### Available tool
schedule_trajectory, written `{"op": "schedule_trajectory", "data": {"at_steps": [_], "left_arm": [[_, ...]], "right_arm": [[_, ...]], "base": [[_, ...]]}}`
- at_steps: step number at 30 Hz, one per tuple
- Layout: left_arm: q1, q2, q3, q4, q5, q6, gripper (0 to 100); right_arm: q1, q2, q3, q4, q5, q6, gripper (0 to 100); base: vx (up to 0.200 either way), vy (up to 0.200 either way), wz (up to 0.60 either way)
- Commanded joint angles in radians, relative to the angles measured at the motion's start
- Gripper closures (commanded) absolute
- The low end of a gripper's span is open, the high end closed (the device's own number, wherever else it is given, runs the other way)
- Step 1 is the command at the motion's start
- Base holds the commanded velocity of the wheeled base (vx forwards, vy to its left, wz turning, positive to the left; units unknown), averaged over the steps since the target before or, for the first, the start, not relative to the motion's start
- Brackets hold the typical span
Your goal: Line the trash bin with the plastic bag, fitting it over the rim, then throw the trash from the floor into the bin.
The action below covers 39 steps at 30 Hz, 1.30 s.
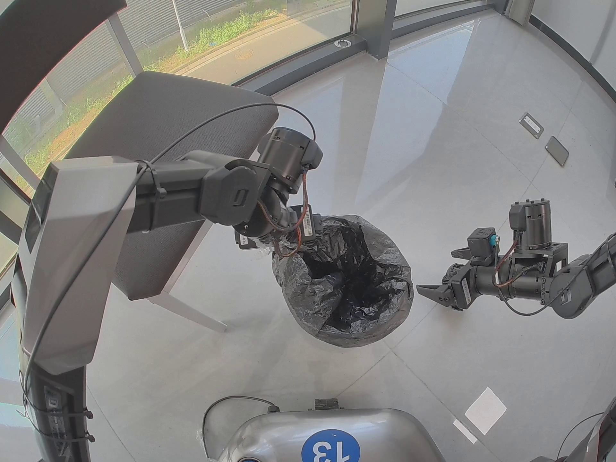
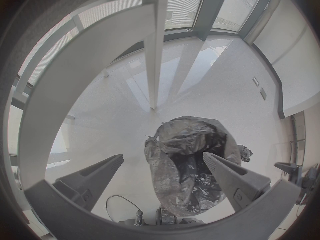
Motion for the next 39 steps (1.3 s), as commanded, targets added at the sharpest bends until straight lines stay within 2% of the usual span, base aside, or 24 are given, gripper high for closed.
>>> {"op": "schedule_trajectory", "data": {"at_steps": [1, 7, 11, 19, 22, 25, 39], "left_arm": [[-0.035, -0.068, 0.033, -0.002, 0.001, 0.001, 0], [-0.053, -0.131, 0.066, -0.002, 0.001, 0.003, 0], [-0.053, -0.181, 0.101, -0.002, 0.001, 0.003, 0], [-0.052, -0.2, 0.109, -0.002, 0.002, 0.004, 0], [-0.053, -0.215, 0.124, -0.001, 0.019, 0.043, 0], [-0.052, -0.234, 0.145, -0.01, 0.036, 0.079, 0], [-0.053, -0.252, 0.148, -0.013, 0.036, 0.078, 0]], "right_arm": [[-0.006, 0.103, -0.068, 0.0, 0.0, -0.047, 0], [0.006, 0.201, -0.185, 0.0, 0.0, -0.088, 0], [0.077, 0.223, -0.268, 0.006, 0.0, -0.065, 0], [0.189, 0.249, -0.272, 0.009, 0.002, -0.036, 0], [0.218, 0.257, -0.272, 0.011, 0.0, -0.036, 0], [0.229, 0.277, -0.271, 0.011, 0.0, -0.039, 0], [0.235, 0.395, -0.294, 0.013, -0.008, -0.057, 0]], "base": [[0.0, 0.0, 0.0], [0.0, 0.0, 0.0], [0.0, 0.0, 0.0], [0.0, 0.0, 0.0], [0.0, 0.0, 0.0], [0.0, 0.0, 0.0], [0.0, 0.0, 0.0]]}}
